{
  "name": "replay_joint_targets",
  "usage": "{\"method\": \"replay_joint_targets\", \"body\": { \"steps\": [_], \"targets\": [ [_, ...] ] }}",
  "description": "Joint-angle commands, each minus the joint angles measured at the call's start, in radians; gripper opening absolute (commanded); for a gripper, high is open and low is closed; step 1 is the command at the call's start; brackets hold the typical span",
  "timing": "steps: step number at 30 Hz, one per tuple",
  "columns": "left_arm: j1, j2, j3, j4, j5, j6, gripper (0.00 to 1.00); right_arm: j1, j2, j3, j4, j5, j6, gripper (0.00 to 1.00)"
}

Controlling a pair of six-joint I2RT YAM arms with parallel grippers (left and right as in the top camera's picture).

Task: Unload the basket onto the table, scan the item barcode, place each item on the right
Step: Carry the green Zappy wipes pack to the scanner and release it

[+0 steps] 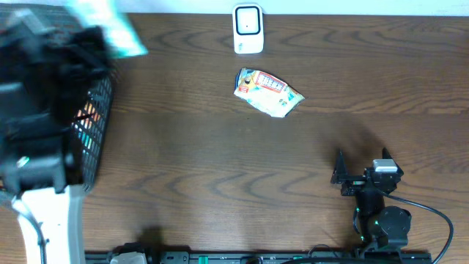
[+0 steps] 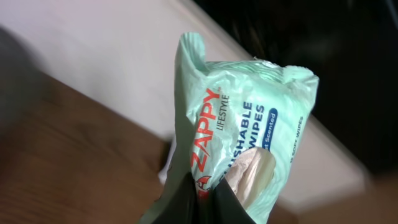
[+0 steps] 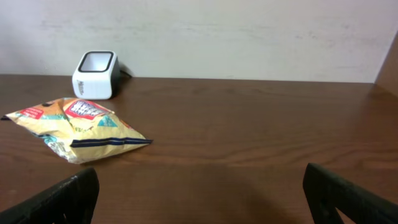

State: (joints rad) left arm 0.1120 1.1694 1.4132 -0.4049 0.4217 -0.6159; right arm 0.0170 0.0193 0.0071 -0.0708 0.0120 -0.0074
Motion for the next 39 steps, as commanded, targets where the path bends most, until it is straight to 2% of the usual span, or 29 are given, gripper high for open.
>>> {"method": "replay_joint_targets", "body": {
  "steps": [1, 4, 11, 21, 27, 31, 33, 39],
  "targets": [
    [-0.174, 0.106, 0.008, -0.005, 0.037, 0.166, 0.07, -0.002, -0.002, -0.002, -0.004, 0.001, 0.014, 0.99],
    [-0.253, 0.201, 0.008, -0.017, 0.008, 0.174, 0.07, -0.002, -0.002, -0.002, -0.004, 0.001, 0.014, 0.99],
    [-0.38, 0.454, 0.008, -0.032, -0.212, 0.166, 0.07, -0.002, -0.002, -0.002, -0.004, 0.001, 0.014, 0.99],
    [-0.444, 0.738, 0.008, -0.018, -0.502, 0.167, 0.07, -0.002, -0.001, -0.002, -0.004, 0.001, 0.014, 0.99],
    [-0.46, 0.848, 0.008, 0.0, -0.37, 0.156, 0.08, -0.002, -0.001, -0.002, -0.004, 0.001, 0.014, 0.99],
    [-0.49, 0.855, 0.008, 0.021, -0.356, 0.109, 0.08, -0.002, -0.002, -0.002, -0.004, 0.001, 0.014, 0.99],
    [-0.507, 0.854, 0.008, 0.048, -0.316, 0.11, 0.17, -0.002, -0.002, -0.002, -0.004, 0.001, 0.014, 0.99],
    [-0.551, 0.848, 0.012, 0.082, -0.209, 0.111, 0.17, -0.002, -0.002, -0.002, -0.004, 0.001, 0.014, 0.99]
  ]
}}
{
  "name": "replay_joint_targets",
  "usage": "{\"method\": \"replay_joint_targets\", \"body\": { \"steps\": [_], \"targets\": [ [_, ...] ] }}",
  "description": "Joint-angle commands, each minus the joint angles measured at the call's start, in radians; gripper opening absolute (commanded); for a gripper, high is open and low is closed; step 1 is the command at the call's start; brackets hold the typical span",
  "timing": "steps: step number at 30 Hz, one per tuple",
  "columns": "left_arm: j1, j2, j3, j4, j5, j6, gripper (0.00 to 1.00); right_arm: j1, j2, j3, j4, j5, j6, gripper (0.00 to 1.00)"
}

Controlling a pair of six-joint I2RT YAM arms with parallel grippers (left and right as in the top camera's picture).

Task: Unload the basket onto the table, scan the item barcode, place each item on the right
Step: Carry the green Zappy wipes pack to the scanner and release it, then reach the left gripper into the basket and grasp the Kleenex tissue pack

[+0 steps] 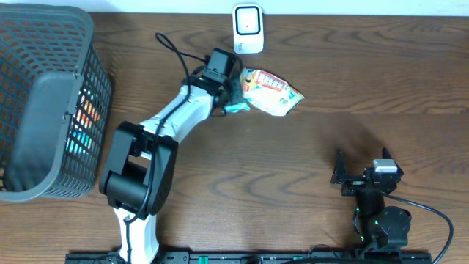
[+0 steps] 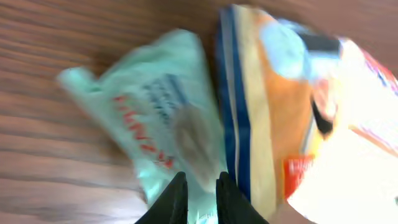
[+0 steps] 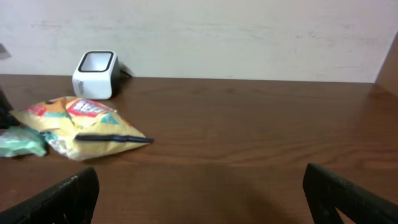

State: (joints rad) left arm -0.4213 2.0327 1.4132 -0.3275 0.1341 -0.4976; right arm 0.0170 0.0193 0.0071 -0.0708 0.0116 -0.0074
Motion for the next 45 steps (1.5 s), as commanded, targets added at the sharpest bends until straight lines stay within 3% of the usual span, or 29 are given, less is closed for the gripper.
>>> {"method": "replay_joint_targets", "body": {
  "steps": [1, 7, 10, 12, 15, 16, 20, 21, 23, 27, 33, 41, 45],
  "targets": [
    [-0.021, -0.022, 0.012, 0.004, 0.083, -0.002, 0.17, -0.002, -0.002, -0.002, -0.004, 0.001, 0.014, 0.99],
    [-0.006, -0.138, 0.012, 0.0, 0.076, 0.129, 0.17, -0.002, -0.002, -0.002, -0.004, 0.001, 0.014, 0.99],
    [0.02, -0.237, 0.012, -0.011, -0.014, 0.151, 0.17, -0.002, -0.002, -0.002, -0.004, 0.001, 0.014, 0.99],
    [0.055, -0.342, 0.012, -0.02, -0.129, 0.172, 0.29, -0.002, -0.002, -0.002, -0.004, 0.001, 0.014, 0.99],
    [0.103, -0.448, 0.012, -0.023, -0.242, 0.226, 0.32, -0.002, -0.002, -0.002, -0.004, 0.001, 0.014, 0.99],
    [0.122, -0.482, 0.012, -0.023, -0.283, 0.24, 0.39, -0.002, -0.002, -0.002, -0.004, 0.001, 0.014, 0.99],
    [0.234, -0.599, 0.012, -0.021, -0.467, 0.243, 0.48, -0.002, -0.002, -0.002, -0.004, 0.001, 0.014, 0.99],
    [0.312, -0.644, 0.012, -0.022, -0.518, 0.243, 0.56, -0.002, -0.002, -0.002, -0.004, 0.001, 0.014, 0.99],
    [0.405, -0.677, 0.012, -0.023, -0.521, 0.243, 0.65, -0.002, -0.002, -0.002, -0.004, 0.001, 0.014, 0.99],
    [0.619, -0.708, 0.012, -0.037, -0.52, 0.243, 0.66, -0.002, -0.001, -0.002, -0.004, 0.001, 0.014, 0.99],
    [0.926, -0.666, 0.012, -0.177, -0.43, 0.209, 0.66, -0.002, -0.002, -0.002, -0.004, 0.001, 0.014, 0.99],
    [1.033, -0.527, 0.011, -0.379, -0.421, 0.024, 0.67, -0.002, -0.002, -0.002, -0.004, 0.001, 0.014, 0.99],
    [1.033, -0.426, 0.011, -0.473, -0.283, 0.024, 0.67, -0.002, -0.002, -0.002, -0.004, 0.001, 0.014, 0.99]
  ]
}}
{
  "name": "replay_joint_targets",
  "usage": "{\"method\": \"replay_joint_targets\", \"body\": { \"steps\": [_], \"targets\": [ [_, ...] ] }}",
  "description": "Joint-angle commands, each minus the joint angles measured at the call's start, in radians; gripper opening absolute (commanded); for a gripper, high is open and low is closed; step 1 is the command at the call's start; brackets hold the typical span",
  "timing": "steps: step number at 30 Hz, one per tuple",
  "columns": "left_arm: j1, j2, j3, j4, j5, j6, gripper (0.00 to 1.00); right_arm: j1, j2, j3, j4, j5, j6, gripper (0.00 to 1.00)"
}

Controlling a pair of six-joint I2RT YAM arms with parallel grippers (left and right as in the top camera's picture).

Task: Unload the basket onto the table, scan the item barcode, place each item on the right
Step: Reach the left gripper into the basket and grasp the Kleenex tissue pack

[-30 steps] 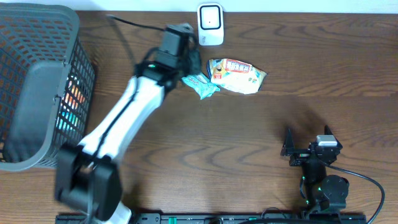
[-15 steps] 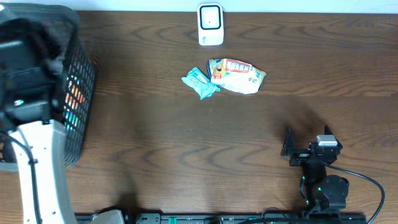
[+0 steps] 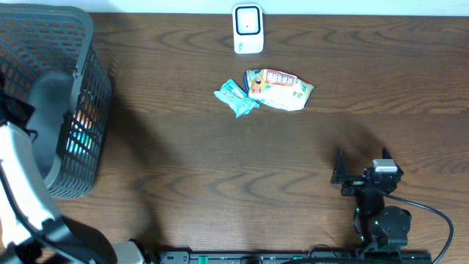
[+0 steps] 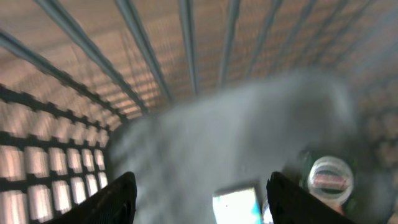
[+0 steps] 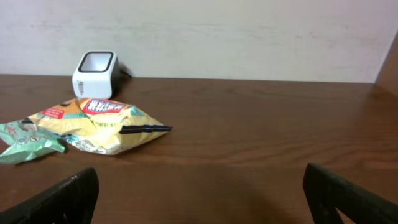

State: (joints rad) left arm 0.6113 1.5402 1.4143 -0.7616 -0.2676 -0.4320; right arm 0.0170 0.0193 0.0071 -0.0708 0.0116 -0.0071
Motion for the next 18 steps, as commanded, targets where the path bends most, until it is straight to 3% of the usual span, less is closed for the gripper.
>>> {"method": "replay_joint_targets", "body": {
  "steps": [1, 6, 18],
  "targets": [
    [0.0, 0.092, 0.01, -0.049, 0.164, -0.041, 0.67, -0.002, -0.002, -0.002, -0.004, 0.001, 0.013, 0.99],
    [0.0, 0.206, 0.01, -0.08, 0.343, -0.044, 0.67, -0.002, -0.001, -0.002, -0.004, 0.001, 0.013, 0.99],
    [0.0, 0.397, -0.005, -0.143, 0.347, -0.171, 0.67, -0.002, -0.001, -0.002, -0.004, 0.001, 0.013, 0.99]
  ]
}}
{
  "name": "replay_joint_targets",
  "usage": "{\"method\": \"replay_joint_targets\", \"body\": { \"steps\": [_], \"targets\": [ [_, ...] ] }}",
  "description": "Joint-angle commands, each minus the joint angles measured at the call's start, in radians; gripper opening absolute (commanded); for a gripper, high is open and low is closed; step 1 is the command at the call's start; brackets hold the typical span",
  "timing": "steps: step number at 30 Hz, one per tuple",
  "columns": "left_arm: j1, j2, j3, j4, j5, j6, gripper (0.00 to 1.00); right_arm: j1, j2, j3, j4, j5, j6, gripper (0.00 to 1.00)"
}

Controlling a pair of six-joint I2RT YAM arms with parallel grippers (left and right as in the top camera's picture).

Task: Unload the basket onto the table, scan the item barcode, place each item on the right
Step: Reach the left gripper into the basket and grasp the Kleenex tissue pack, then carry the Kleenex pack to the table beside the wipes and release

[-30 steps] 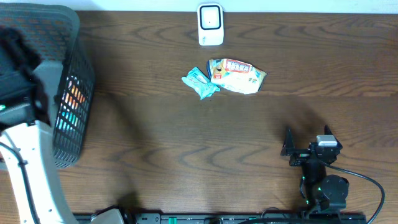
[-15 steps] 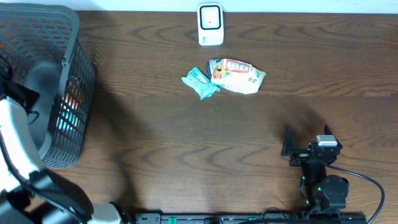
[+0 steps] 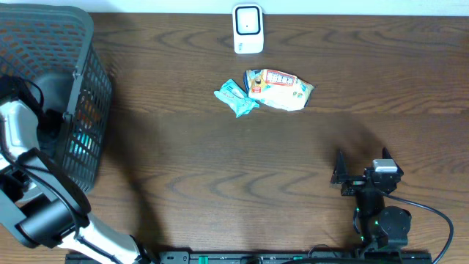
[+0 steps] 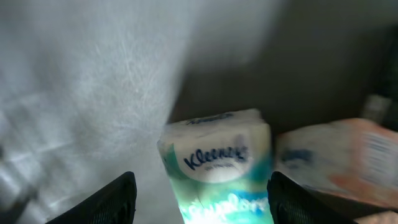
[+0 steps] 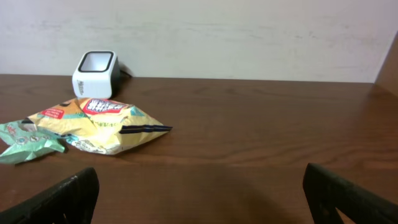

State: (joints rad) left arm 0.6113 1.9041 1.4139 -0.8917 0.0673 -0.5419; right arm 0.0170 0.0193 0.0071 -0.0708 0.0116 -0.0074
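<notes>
The white barcode scanner (image 3: 248, 29) stands at the table's far edge, also in the right wrist view (image 5: 96, 73). A green wipes pack (image 3: 236, 99) lies beside a yellow snack bag (image 3: 280, 89) in front of it. My left gripper (image 4: 202, 200) is open inside the grey basket (image 3: 88, 44), with a white and teal Kleenex pack (image 4: 217, 158) between its fingers, not gripped. My right gripper (image 5: 202, 193) rests open near the front right with nothing in it.
In the basket, an orange-white packet (image 4: 336, 165) lies right of the Kleenex pack. The basket's mesh wall (image 3: 95, 117) stands between my left arm and the table's middle. The wipes pack (image 5: 25, 140) and snack bag (image 5: 102, 124) lie left of my right gripper.
My left gripper has gone deeper into the basket, from over its grey floor to a Kleenex pack that now sits between its open fingers. Table items and right arm are unchanged.
My left gripper first held the green wipes pack up over the basket. Then it was shut on it on the table against the snack bag. Later the wipes lay free there and the gripper was open in the basket, now around a Kleenex pack.
</notes>
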Motion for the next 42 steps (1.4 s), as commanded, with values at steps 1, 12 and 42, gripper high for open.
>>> {"method": "replay_joint_targets", "body": {
  "steps": [1, 12, 42],
  "targets": [
    [0.0, 0.043, -0.005, -0.013, 0.013, -0.076, 0.67, -0.002, -0.002, -0.002, -0.004, 0.001, 0.014, 0.99],
    [0.0, 0.085, -0.006, 0.006, 0.016, -0.073, 0.57, -0.002, -0.002, -0.002, -0.004, 0.001, 0.014, 0.99],
    [-0.1, -0.858, 0.068, 0.238, 0.139, -0.137, 0.07, -0.002, -0.002, -0.002, -0.004, 0.001, 0.014, 0.99]
  ]
}}
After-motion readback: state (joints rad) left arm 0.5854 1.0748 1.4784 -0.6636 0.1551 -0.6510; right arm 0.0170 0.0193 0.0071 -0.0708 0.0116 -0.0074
